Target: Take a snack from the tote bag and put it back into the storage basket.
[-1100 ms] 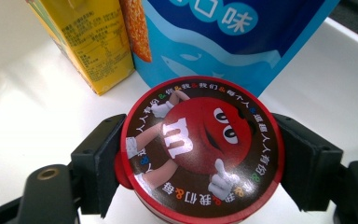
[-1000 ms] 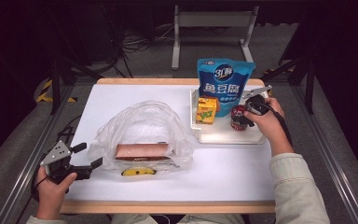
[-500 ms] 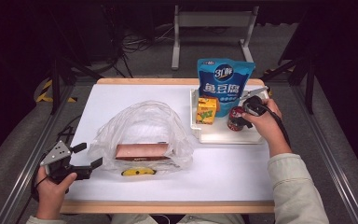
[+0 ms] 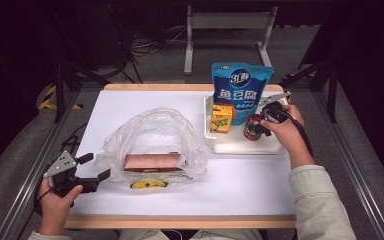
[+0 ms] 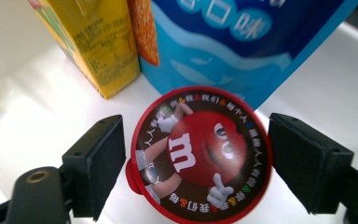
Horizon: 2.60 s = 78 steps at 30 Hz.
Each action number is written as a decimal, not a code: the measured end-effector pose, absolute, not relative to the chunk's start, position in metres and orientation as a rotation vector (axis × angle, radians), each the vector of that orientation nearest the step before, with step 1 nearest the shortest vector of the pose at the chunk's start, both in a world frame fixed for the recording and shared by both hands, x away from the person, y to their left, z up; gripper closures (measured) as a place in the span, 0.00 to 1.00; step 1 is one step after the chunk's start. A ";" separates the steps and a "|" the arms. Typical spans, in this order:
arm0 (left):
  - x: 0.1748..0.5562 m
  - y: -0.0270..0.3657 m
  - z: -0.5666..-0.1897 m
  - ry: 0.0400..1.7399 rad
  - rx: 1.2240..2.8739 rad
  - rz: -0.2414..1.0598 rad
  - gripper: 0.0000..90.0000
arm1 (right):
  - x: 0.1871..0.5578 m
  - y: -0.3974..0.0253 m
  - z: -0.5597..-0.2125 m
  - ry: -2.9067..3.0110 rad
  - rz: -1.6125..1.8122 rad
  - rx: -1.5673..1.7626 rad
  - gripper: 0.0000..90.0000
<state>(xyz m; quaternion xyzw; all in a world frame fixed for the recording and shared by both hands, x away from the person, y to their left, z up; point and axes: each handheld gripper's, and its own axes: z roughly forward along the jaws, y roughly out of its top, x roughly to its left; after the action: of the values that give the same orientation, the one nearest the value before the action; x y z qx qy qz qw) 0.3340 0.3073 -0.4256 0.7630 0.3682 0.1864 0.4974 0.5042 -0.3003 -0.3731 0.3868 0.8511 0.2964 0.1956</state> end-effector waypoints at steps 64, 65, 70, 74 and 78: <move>0.333 0.308 -0.426 0.893 1.840 0.456 0.11 | 0.500 -0.308 -0.371 2.390 0.690 1.042 0.99; 0.333 0.308 -0.426 0.894 1.839 0.456 0.12 | 0.501 -0.309 -0.371 2.386 0.685 1.047 0.99; 0.333 0.308 -0.426 0.895 1.837 0.457 0.11 | 0.503 -0.313 -0.371 2.368 0.682 1.064 0.99; 0.333 0.308 -0.426 0.894 1.839 0.457 0.12 | 0.505 -0.314 -0.371 2.360 0.677 1.073 0.98; 0.333 0.308 -0.426 0.895 1.838 0.457 0.12 | 0.506 -0.315 -0.371 2.351 0.666 1.075 0.98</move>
<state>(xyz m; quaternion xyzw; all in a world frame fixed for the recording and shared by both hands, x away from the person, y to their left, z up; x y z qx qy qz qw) 0.3333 0.3081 -0.4257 0.7601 0.3699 0.1890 0.4998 0.5062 -0.3146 -0.3714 0.3916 0.8563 0.2427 0.2336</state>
